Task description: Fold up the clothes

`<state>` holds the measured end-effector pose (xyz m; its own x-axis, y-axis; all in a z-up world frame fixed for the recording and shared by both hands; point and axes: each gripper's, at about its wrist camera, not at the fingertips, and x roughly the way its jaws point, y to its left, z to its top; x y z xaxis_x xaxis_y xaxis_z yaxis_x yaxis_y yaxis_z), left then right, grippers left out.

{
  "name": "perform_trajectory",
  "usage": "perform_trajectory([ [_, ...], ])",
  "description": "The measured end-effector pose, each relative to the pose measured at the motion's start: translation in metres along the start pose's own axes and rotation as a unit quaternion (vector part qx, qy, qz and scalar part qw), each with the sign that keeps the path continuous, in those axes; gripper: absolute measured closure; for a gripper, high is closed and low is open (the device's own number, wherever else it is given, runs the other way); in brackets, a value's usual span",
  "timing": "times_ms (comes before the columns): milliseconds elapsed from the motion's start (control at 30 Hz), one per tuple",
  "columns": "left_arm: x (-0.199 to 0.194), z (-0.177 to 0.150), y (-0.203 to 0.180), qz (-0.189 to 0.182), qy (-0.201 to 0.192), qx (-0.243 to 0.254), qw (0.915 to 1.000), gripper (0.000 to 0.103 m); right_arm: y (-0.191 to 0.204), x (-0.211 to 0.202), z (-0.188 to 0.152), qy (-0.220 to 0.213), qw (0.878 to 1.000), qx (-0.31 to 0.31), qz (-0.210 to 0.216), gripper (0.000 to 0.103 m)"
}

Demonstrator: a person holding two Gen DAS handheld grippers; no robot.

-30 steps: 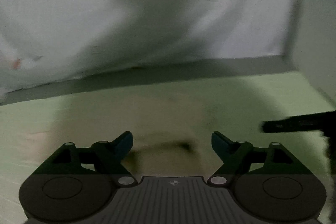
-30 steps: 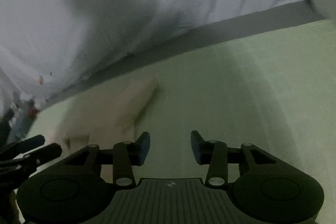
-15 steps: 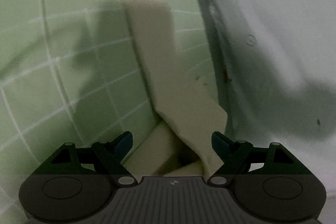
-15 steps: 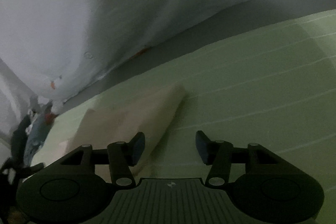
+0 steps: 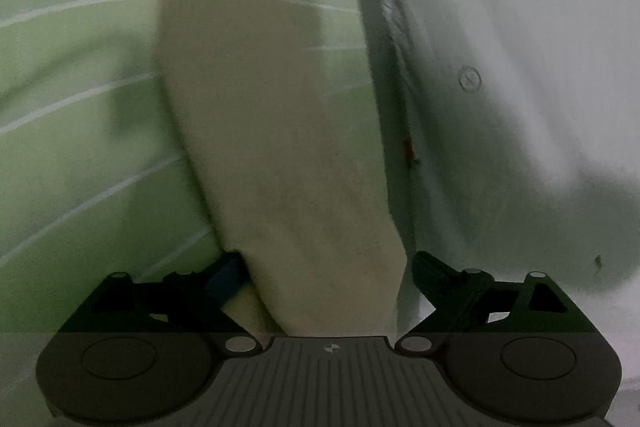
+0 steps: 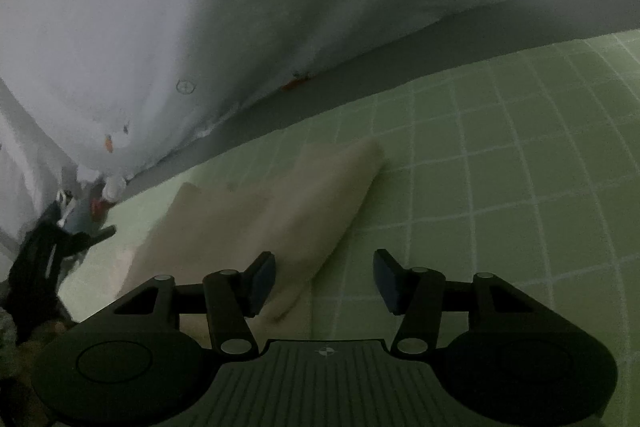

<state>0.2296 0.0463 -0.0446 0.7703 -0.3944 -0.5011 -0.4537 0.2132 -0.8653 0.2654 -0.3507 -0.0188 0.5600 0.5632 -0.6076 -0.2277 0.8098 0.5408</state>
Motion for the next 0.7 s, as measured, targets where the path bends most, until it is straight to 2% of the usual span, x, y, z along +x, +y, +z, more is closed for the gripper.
perform_trajectory([
  [67, 0.003, 0.000, -0.005, 0.018, -0.036, 0.008, 0.9992, 0.039, 0.000, 0.000, 0.000, -0.004, 1.000, 0.010, -0.004, 0.034],
  [100, 0.002, -0.002, -0.007, 0.031, -0.053, 0.020, 0.9979, 0.069, 0.001, 0.001, 0.001, -0.006, 1.000, 0.019, -0.004, 0.034],
  [133, 0.002, -0.003, -0.008, 0.038, -0.063, 0.032, 0.9968, 0.087, 0.001, 0.002, 0.002, -0.009, 1.000, 0.027, -0.005, 0.034],
  [167, 0.000, -0.006, -0.010, 0.035, -0.075, 0.045, 0.9955, 0.091, 0.001, 0.004, 0.003, -0.012, 0.999, 0.036, -0.005, 0.036],
  [233, -0.006, -0.013, -0.016, 0.031, -0.096, 0.073, 0.9922, 0.096, 0.005, 0.007, 0.006, -0.020, 0.999, 0.037, -0.011, 0.050],
  [267, -0.010, -0.017, -0.022, 0.032, -0.105, 0.095, 0.9894, 0.096, 0.007, 0.010, 0.007, -0.024, 0.999, 0.037, -0.015, 0.080],
  [300, -0.013, -0.021, -0.027, 0.033, -0.112, 0.115, 0.9864, 0.096, 0.010, 0.010, 0.008, -0.031, 0.999, 0.036, -0.013, 0.092],
  [433, -0.025, -0.029, -0.051, 0.033, -0.130, 0.190, 0.9725, 0.097, 0.029, 0.007, 0.014, -0.061, 0.998, 0.017, -0.004, 0.094],
  [567, -0.041, -0.031, -0.062, 0.037, -0.155, 0.227, 0.9607, 0.097, 0.045, 0.000, 0.018, -0.070, 0.997, -0.001, 0.009, 0.094],
  [667, -0.061, -0.037, -0.063, 0.039, -0.182, 0.252, 0.9495, 0.097, 0.062, -0.004, 0.018, -0.084, 0.995, -0.052, 0.010, 0.092],
  [700, -0.068, -0.040, -0.063, 0.042, -0.192, 0.262, 0.9448, 0.097, 0.075, -0.002, 0.014, -0.090, 0.991, -0.098, 0.005, 0.088],
])
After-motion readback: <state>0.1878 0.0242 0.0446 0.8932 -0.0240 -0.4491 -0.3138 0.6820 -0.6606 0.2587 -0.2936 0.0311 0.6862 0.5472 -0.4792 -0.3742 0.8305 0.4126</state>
